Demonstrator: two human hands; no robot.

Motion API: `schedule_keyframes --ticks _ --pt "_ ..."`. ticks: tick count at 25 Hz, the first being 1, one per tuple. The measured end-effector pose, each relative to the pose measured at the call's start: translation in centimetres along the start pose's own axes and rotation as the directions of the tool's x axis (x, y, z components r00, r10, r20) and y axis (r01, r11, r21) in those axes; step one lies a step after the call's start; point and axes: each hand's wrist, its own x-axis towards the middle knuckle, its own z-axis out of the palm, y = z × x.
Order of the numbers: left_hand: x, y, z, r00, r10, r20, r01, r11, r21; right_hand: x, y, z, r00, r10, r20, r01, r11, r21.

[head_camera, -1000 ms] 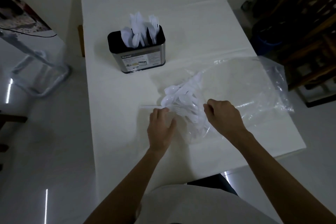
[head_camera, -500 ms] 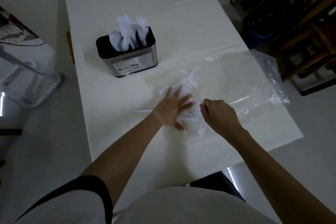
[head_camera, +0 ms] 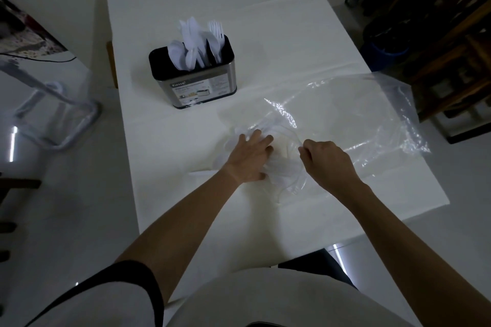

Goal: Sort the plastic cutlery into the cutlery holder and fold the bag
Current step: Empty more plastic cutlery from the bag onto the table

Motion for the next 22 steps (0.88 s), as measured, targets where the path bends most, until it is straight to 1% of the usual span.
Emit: schedule_keyframes --ticks 2,6,9,13,17,19,22 --pt "-1.0 -0.2 0.3 0.998 -0.041 -0.053 0.043 0.999 0.028 0.0 0.1 0.2 1.0 -0.013 0.008 0.013 1.0 -0.002" --pt "-3.2 -0.6 1.3 0.995 -0.094 -0.045 0.098 0.991 0.091 0.5 0.2 0.3 0.999 -0.029 0.022 0.03 0.999 -0.022" --pt "-4.3 -1.2 1.9 0.986 -0.135 -0.094 0.145 0.984 0.1 0.9 0.2 0.2 0.997 -0.07 0.026 0.071 0.996 -0.045" --pt "-5.7 -2.5 2.3 0.961 -0.168 -0.218 0.172 0.985 -0.001 1.5 0.1 -0.1 0.995 -0.101 0.025 0.103 0.991 -0.086" --pt "-7.8 -3.3 3.3 0.927 -0.213 -0.31 0.199 0.977 -0.076 2.0 0.0 -0.3 0.993 -0.116 0.008 0.117 0.987 -0.109" --pt "-8.9 -3.6 3.8 0.9 -0.267 -0.343 0.236 0.963 -0.129 2.3 -0.1 -0.4 0.995 -0.096 -0.016 0.094 0.99 -0.105" --pt "-9.9 -3.6 4.3 0.856 -0.393 -0.336 0.34 0.917 -0.208 2.6 0.1 -0.9 0.996 -0.06 -0.071 0.054 0.995 -0.078"
